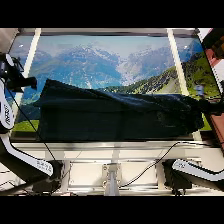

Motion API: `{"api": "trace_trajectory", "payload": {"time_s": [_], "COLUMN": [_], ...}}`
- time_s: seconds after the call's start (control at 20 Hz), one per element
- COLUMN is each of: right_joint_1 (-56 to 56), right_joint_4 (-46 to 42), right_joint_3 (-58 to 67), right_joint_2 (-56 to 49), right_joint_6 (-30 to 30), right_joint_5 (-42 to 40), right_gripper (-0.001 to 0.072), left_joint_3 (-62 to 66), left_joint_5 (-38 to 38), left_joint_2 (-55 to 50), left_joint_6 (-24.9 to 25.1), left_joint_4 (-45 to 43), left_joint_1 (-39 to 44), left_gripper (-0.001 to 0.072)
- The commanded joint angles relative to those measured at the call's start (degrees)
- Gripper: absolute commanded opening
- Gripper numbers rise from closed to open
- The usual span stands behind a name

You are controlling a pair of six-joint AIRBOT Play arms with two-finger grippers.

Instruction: Fold the clothes and pants, and hang the long-sleeved shirts on hangers.

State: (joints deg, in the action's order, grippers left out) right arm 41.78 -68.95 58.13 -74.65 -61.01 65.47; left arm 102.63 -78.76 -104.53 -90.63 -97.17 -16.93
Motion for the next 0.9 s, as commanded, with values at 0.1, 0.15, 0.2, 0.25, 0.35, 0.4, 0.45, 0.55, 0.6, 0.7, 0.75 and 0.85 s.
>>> {"api": "trace_trajectory", "payload": {"time_s": [0.1, 0.15, 0.2, 0.25, 0.35, 0.4, 0.45, 0.55, 0.6, 0.7, 0.75, 0.85], "right_joint_1": [0.0, 0.0, 0.0, 0.0, 0.0, 0.0, 0.0, 0.0, 0.0, 0.0, 0.0, 0.0], "right_joint_4": [0.1, 0.0, -0.1, -0.2, -0.1, -0.1, -0.1, -0.1, -0.1, -0.1, -0.1, -0.1], "right_joint_3": [0.0, 0.0, 0.0, 0.0, 0.0, 0.0, 0.0, 0.0, 0.0, 0.0, 0.0, 0.0], "right_joint_2": [0.0, 0.0, 0.0, 0.0, 0.0, 0.0, 0.0, 0.0, 0.0, 0.0, 0.0, 0.0], "right_joint_6": [0.0, 0.0, 0.0, 0.0, 0.0, 0.0, 0.0, 0.0, 0.0, 0.0, 0.0, 0.0], "right_joint_5": [-0.8, -1.3, -2.2, -2.9, -4.7, -5.2, -5.3, -4.9, -4.9, -4.9, -4.9, -4.9], "right_gripper": [0.0051, 0.0051, 0.0051, 0.0051, 0.0051, 0.0051, 0.0052, 0.0051, 0.0051, 0.0051, 0.0051, 0.0051], "left_joint_3": [3.3, 3.3, 3.3, 3.3, 3.3, 3.3, 3.3, 3.3, 3.3, 3.3, 3.3, 3.3], "left_joint_5": [15.5, 15.6, 15.6, 15.6, 16.7, 17.1, 17.0, 16.8, 16.3, 14.6, 13.5, 12.7], "left_joint_2": [-2.6, -4.2, -5.9, -7.6, -10.6, -11.7, -12.3, -12.6, -12.6, -12.6, -12.6, -12.6], "left_joint_6": [-5.4, -5.4, -5.8, -6.5, -6.5, -6.5, -6.5, -6.7, -6.7, -6.5, -5.6, -4.3], "left_joint_4": [18.7, 23.3, 28.8, 34.9, 44.0, 45.0, 44.3, 41.9, 41.0, 39.3, 39.0, 38.8], "left_joint_1": [-0.9, -1.5, -2.2, -3.0, -3.9, -4.1, -4.3, -4.5, -4.7, -4.9, -4.9, -4.9], "left_gripper": [0.0675, 0.0678, 0.0702, 0.0708, 0.0708, 0.0706, 0.0705, 0.0704, 0.0704, 0.0704, 0.0698, 0.0694]}}
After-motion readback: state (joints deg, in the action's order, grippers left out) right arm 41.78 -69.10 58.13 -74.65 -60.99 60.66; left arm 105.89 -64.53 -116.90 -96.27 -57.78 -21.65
